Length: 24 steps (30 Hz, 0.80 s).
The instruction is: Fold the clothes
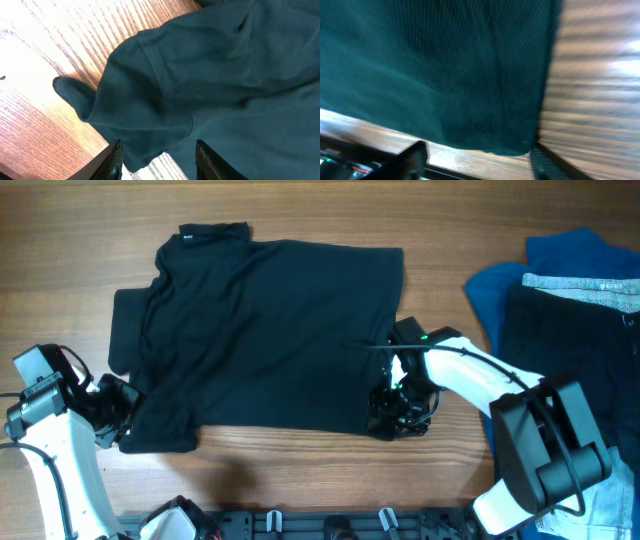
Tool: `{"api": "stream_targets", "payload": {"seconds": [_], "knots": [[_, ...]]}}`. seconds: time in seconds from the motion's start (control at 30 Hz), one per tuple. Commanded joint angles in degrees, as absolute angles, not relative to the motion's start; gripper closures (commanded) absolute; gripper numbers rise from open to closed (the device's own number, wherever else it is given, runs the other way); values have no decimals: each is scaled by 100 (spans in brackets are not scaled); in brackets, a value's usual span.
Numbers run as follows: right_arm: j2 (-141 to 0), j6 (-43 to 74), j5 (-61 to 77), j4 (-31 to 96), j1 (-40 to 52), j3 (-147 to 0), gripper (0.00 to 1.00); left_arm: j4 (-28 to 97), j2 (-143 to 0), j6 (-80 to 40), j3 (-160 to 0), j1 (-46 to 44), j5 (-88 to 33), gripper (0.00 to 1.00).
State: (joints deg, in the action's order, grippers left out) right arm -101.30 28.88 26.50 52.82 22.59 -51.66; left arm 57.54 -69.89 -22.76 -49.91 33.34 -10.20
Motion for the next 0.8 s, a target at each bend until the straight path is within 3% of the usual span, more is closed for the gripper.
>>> {"api": "stream_targets", "payload": {"seconds": [0.0, 0.03, 0.1, 0.13, 0.47, 0.5, 0.53, 0.57, 0.6, 0.77], "knots": [[-10178, 3304, 2506, 5199, 2394, -5129, 52, 5725, -6945, -2119, -5072, 3361, -1111, 53], [-10178, 3297, 2486, 5199, 2392, -5131, 71, 5717, -6943, -2119, -5072, 3361, -1114, 53], [-10175, 3301, 2298, 5221, 2383, -5157, 90, 5697, -6943, -2117, -5072, 3361, -1114, 53], [-10156, 3308, 2189, 5266, 2364, -5183, 95, 5690, -6943, -2119, -5076, 3361, -1111, 53], [-8265, 3903, 1070, 6442, 1455, -5266, 96, 5588, -6943, -2119, -5076, 3361, -1111, 49], [-8187, 3892, 1068, 6471, 1455, -5266, 86, 5588, -6943, -2119, -5076, 3361, -1111, 48], [-8121, 3872, 1070, 6504, 1455, -5266, 56, 5588, -6943, -2119, -5076, 3361, -1111, 48], [-8110, 3804, 1070, 6508, 1455, -5266, 42, 5586, -6943, -2119, -5076, 3361, -1109, 47], [-8112, 3750, 1066, 6521, 1455, -5266, 35, 5586, -6943, -2117, -5076, 3361, -1109, 46], [-8110, 3420, 1245, 5808, 1455, -5273, 33, 5159, -6943, -2093, -5076, 3361, -1109, 46]]}}
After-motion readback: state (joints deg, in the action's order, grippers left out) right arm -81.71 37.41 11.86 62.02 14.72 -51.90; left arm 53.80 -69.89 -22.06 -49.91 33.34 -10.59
